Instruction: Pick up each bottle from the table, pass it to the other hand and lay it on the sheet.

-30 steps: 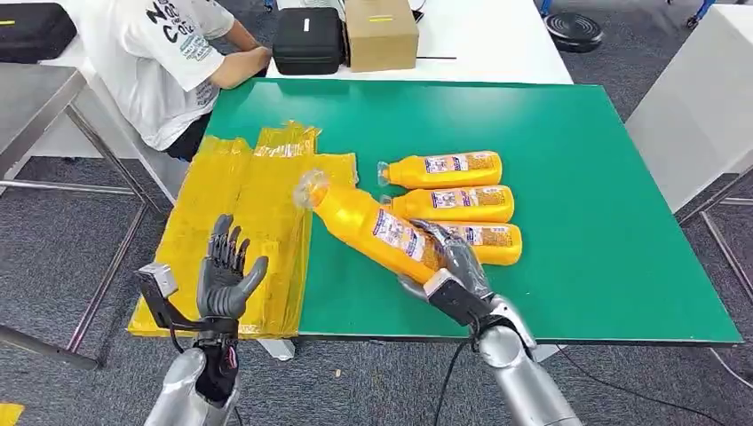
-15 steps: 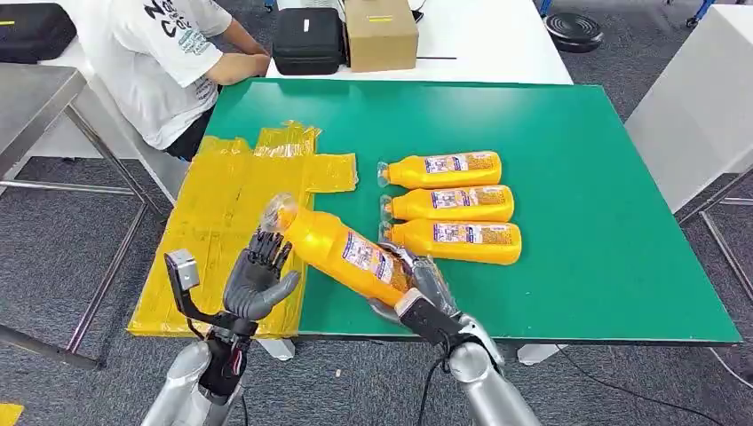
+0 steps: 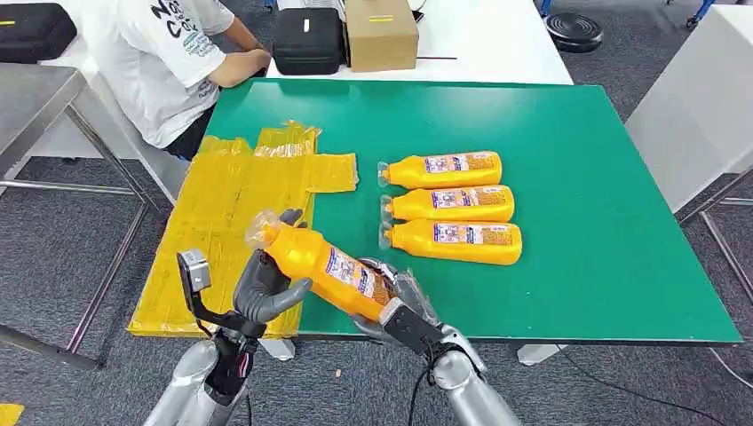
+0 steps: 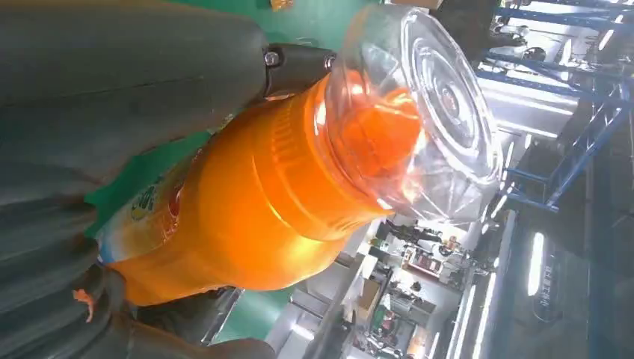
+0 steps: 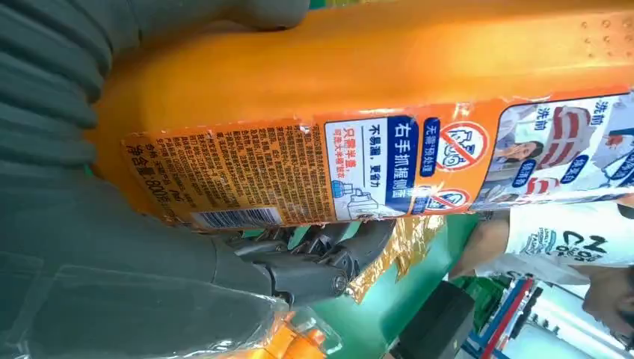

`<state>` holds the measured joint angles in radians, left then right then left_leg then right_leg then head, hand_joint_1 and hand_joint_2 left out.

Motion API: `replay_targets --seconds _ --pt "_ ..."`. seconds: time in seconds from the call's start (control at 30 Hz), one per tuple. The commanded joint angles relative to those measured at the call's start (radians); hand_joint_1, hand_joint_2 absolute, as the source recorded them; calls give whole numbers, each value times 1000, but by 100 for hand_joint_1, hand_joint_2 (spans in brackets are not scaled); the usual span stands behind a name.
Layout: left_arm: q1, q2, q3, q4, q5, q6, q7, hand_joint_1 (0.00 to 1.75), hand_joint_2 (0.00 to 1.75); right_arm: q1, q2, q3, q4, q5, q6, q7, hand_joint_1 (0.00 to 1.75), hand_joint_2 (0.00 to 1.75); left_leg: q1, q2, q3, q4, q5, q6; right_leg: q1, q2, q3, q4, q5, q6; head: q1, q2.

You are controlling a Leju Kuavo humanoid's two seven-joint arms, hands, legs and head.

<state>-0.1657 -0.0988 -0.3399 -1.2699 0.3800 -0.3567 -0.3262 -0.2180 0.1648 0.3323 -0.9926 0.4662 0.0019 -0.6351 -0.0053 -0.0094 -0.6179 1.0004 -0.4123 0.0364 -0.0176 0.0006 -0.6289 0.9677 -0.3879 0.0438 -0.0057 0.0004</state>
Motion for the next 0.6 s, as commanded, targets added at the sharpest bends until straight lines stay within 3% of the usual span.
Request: replay_targets --seconds 0.03,0.23,0.3,0.33,0.6 --pt "-61 33 -76 50 1 1 -4 0 175 -57 4 24 109 -17 4 -15 175 175 1 1 4 0 -1 -2 1 0 4 0 -1 -2 0 0" --pt "-63 30 -84 53 2 -5 1 0 175 -57 6 24 109 -19 4 -18 175 175 1 0 2 0 -1 -1 1 0 3 0 -1 -1 0 0" --pt "-67 25 -103 57 9 -23 7 0 175 -61 11 29 105 -20 5 -18 175 175 1 0 3 0 -1 -2 1 0 3 0 -1 -1 0 0" --pt "-98 32 -177 83 -1 -37 30 0 175 -80 29 50 73 -20 -12 -17 175 175 1 0 5 0 -2 -2 1 -1 5 0 -2 -2 0 0" --pt "-147 34 -211 140 13 -27 45 0 175 -100 41 104 66 13 -33 14 175 175 0 1 2 0 -1 -1 1 0 2 0 -1 -1 0 0"
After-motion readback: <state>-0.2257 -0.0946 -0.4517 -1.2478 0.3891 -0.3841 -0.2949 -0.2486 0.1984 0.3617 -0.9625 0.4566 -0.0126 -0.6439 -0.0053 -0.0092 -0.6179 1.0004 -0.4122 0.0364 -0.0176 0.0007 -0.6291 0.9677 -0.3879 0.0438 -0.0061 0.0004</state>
